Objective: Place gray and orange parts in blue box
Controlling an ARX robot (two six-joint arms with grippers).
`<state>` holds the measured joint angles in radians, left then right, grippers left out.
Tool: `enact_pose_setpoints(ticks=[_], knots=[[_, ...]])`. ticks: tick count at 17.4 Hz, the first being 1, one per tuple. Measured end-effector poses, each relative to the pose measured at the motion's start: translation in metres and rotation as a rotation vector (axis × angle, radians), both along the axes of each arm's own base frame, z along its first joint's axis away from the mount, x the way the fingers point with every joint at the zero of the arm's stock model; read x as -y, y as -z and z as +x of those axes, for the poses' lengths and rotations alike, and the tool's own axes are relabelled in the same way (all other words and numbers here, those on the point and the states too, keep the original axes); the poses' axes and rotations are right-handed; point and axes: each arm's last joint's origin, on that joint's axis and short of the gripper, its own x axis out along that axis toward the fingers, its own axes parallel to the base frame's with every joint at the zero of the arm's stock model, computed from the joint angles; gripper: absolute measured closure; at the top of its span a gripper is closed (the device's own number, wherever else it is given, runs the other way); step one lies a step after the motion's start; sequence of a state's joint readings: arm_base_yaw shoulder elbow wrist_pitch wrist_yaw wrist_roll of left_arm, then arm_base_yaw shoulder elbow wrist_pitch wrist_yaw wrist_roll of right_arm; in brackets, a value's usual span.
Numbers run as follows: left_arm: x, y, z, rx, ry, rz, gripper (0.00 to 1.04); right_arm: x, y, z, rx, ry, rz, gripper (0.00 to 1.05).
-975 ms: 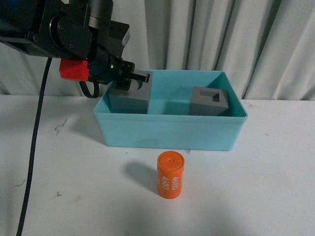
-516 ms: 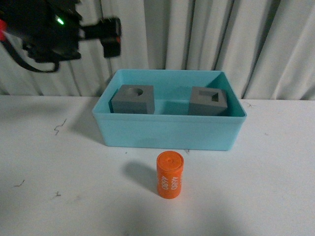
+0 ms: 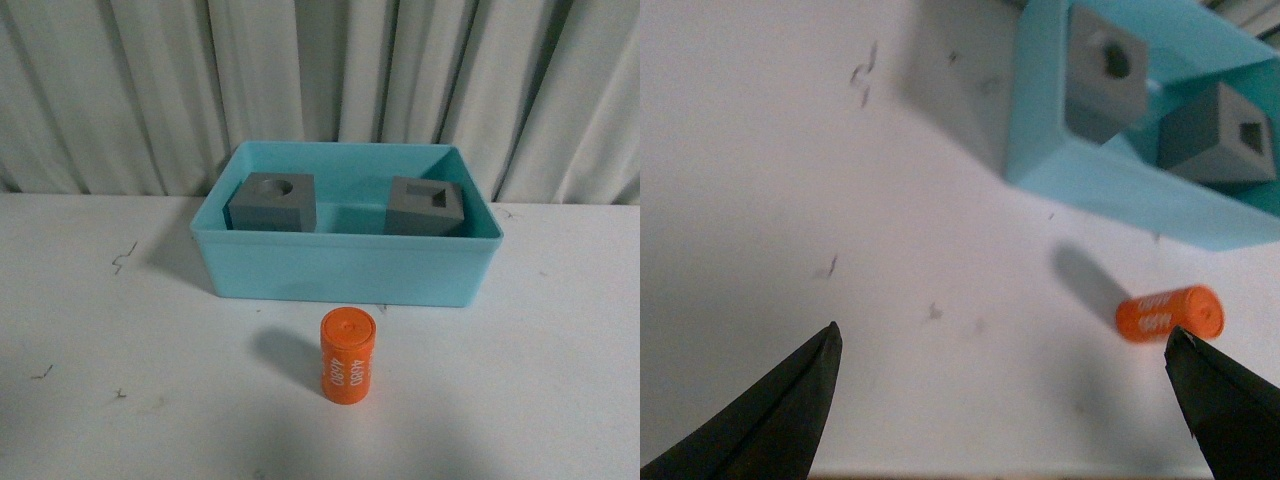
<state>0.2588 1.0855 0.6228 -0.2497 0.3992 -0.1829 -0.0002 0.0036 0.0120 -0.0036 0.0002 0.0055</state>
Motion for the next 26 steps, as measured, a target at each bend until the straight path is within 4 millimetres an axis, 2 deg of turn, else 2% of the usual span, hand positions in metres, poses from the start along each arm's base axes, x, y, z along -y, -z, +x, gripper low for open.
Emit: enact_pose_setpoints(ticks=[2,4,5,6,7,9,11,12,20,23,26], knots=[[-0.011,0.009,-0.024,-0.028,-0.054,-0.029,0.07,0.0,0.0,0.0,0.0,0.0,0.0,0.06],[-0.02,0.013,-0.037,-0.03,-0.096,-0.042,0.07,0.0,0.0,0.0,0.0,0.0,0.0,0.06],[-0.03,0.016,-0.04,0.136,-0.135,0.05,0.11,0.0,0.0,0.0,0.0,0.0,0.0,0.06],[-0.024,0.021,-0.044,0.375,-0.128,0.222,0.24,0.0,0.0,0.0,0.001,0.002,0.0,0.06],[-0.012,0.03,-0.051,0.486,-0.08,0.282,0.33,0.0,0.0,0.0,-0.001,-0.001,0.0,0.06],[0.0,0.035,-0.058,0.618,-0.064,0.354,0.49,0.0,0.0,0.0,-0.001,-0.001,0.0,0.06],[0.01,0.025,-0.065,0.706,-0.08,0.394,0.71,0.0,0.0,0.0,0.0,0.0,0.0,0.06],[0.023,0.042,-0.075,0.662,-0.07,0.384,1.03,0.0,0.0,0.0,0.0,0.0,0.0,0.06],[0.032,0.043,-0.084,0.684,-0.075,0.39,1.03,0.0,0.0,0.0,0.0,0.0,0.0,0.06],[0.045,0.05,-0.089,0.699,-0.06,0.385,1.03,0.0,0.0,0.0,0.001,-0.001,0.0,0.06],[0.044,0.05,-0.095,0.697,-0.081,0.393,1.03,0.0,0.0,0.0,0.001,-0.001,0.0,0.06]])
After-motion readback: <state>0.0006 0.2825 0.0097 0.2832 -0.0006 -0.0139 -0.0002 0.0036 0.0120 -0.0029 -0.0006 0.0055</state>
